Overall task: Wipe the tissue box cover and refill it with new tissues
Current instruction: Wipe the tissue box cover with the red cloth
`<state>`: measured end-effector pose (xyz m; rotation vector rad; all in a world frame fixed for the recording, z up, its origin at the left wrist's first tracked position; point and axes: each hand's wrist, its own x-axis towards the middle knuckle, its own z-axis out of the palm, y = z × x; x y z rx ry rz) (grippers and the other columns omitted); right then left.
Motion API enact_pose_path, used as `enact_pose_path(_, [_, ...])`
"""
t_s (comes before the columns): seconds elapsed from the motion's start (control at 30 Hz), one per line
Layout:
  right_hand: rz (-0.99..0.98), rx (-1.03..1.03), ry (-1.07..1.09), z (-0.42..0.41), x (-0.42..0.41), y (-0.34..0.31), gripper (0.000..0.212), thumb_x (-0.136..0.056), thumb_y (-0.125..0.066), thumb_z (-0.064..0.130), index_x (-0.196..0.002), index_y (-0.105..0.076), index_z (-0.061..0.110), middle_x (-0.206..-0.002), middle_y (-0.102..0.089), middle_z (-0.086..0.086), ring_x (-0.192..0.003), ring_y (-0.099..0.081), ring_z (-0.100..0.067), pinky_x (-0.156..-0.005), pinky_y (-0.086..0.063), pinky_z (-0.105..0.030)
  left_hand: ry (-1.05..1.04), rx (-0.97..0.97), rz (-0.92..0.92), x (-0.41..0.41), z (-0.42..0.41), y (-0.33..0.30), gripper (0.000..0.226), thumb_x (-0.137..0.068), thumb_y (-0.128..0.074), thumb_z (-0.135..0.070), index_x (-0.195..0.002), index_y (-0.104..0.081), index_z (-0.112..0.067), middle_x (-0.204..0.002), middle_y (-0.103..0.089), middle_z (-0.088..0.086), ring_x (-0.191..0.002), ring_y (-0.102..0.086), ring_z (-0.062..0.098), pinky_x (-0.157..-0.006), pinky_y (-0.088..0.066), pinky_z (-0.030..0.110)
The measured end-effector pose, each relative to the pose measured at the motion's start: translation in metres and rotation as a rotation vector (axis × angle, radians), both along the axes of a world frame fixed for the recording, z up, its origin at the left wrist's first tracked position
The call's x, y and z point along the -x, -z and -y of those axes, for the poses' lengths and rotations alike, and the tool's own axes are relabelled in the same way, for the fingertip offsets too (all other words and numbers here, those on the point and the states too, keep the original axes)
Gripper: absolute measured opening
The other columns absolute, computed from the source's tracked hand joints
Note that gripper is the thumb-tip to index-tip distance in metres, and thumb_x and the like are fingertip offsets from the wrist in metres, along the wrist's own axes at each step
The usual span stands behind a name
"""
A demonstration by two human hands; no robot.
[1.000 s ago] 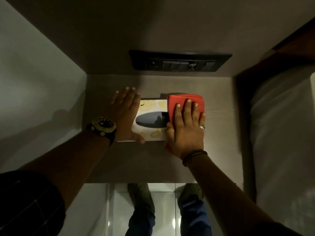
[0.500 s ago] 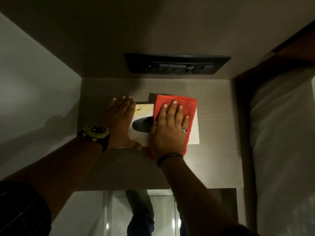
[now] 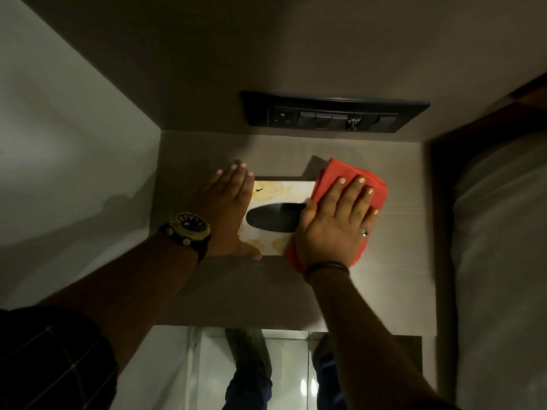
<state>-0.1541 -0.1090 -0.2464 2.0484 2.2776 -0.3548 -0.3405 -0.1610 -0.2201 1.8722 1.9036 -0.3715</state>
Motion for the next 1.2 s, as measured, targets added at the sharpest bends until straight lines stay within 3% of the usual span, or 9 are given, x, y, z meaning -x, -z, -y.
enact_pose_path(0.07, [-0.026,0.004,0.014,0.007,0.022,-0.002,0.066,-0.1,-0.025,0.043,-0.153,-0.013,0.007,-0.16,-0.011,-0.021,-0.148,-0.008,-0.041,-0.118,-0.003,-0.058,-0.003,-0.007,0.012,0.0,0.0,0.001,0.147,-0.052,-0.059,-0.088,-0.15,0.012,-0.005,-0.161,0.011,0.017,-0.149,0.007,0.032,-0.114,0.01,0.039])
enact_pose_path(0.2, [-0.138,0.057,-0.403,0.028,0.038,-0.004,0.063,-0.099,-0.036,0.04,-0.152,-0.02,0.011,-0.161,-0.016,-0.015,-0.148,-0.012,-0.037,-0.117,-0.001,-0.052,-0.006,-0.011,0.009,0.001,0.0,0.003,0.14,-0.057,-0.061,-0.081,-0.151,0.008,-0.003,-0.161,0.006,0.02,-0.149,0.004,0.032,-0.116,0.009,0.039])
enact_pose_path(0.33, [-0.163,0.057,-0.654,0.012,0.001,0.002,0.062,-0.098,-0.042,0.042,-0.152,-0.025,0.016,-0.16,-0.022,-0.011,-0.147,-0.016,-0.036,-0.118,-0.008,-0.055,0.004,0.026,-0.018,0.003,0.001,0.004,0.147,-0.049,-0.048,-0.094,-0.15,0.011,-0.005,-0.161,0.008,0.017,-0.149,0.005,0.031,-0.117,0.005,0.041])
enact_pose_path(0.47, [-0.053,-0.034,-0.482,-0.007,-0.037,0.008,0.064,-0.098,-0.031,0.046,-0.153,-0.02,0.017,-0.16,-0.017,-0.014,-0.147,-0.009,-0.037,-0.118,-0.005,-0.054,-0.012,0.063,-0.004,0.004,-0.001,0.005,0.15,-0.047,-0.053,-0.093,-0.148,0.021,-0.009,-0.16,0.017,0.014,-0.148,0.01,0.029,-0.115,0.011,0.039])
enact_pose_path(0.67, [-0.043,0.014,-0.088,-0.011,-0.031,0.005,0.065,-0.101,-0.024,0.046,-0.155,-0.008,0.014,-0.162,-0.005,-0.019,-0.148,-0.002,-0.041,-0.118,-0.004,-0.058,-0.011,0.003,-0.01,0.0,0.001,0.007,0.151,-0.047,-0.063,-0.087,-0.15,0.014,-0.008,-0.161,0.012,0.015,-0.149,0.007,0.031,-0.116,0.007,0.041])
enact_pose_path(0.87, [0.037,0.01,0.025,-0.01,0.012,0.001,0.064,-0.101,-0.018,0.045,-0.154,-0.007,0.011,-0.161,-0.003,-0.02,-0.148,0.0,-0.042,-0.118,-0.001,-0.059,-0.007,-0.022,-0.005,0.003,0.002,0.014,0.151,-0.043,-0.061,-0.089,-0.15,0.009,-0.01,-0.162,0.005,0.016,-0.149,0.001,0.033,-0.117,0.0,0.044])
enact_pose_path(1.07, [-0.039,0.018,-0.303,-0.002,0.028,0.0,0.063,-0.101,-0.021,0.047,-0.154,-0.01,0.014,-0.162,-0.007,-0.015,-0.149,-0.001,-0.039,-0.115,0.007,-0.056,0.009,0.018,-0.013,0.005,0.0,0.01,0.15,-0.045,-0.057,-0.092,-0.15,0.011,-0.009,-0.161,0.008,0.017,-0.149,0.001,0.035,-0.119,-0.003,0.047])
enact_pose_path(1.2, [-0.094,0.032,-0.673,0.007,-0.008,0.0,0.063,-0.098,-0.034,0.047,-0.153,-0.023,0.017,-0.16,-0.02,-0.014,-0.147,-0.016,-0.04,-0.116,-0.001,-0.056,0.011,0.039,-0.019,0.005,-0.001,0.008,0.151,-0.045,-0.052,-0.095,-0.149,0.016,-0.01,-0.161,0.013,0.015,-0.149,0.006,0.033,-0.116,0.003,0.043])
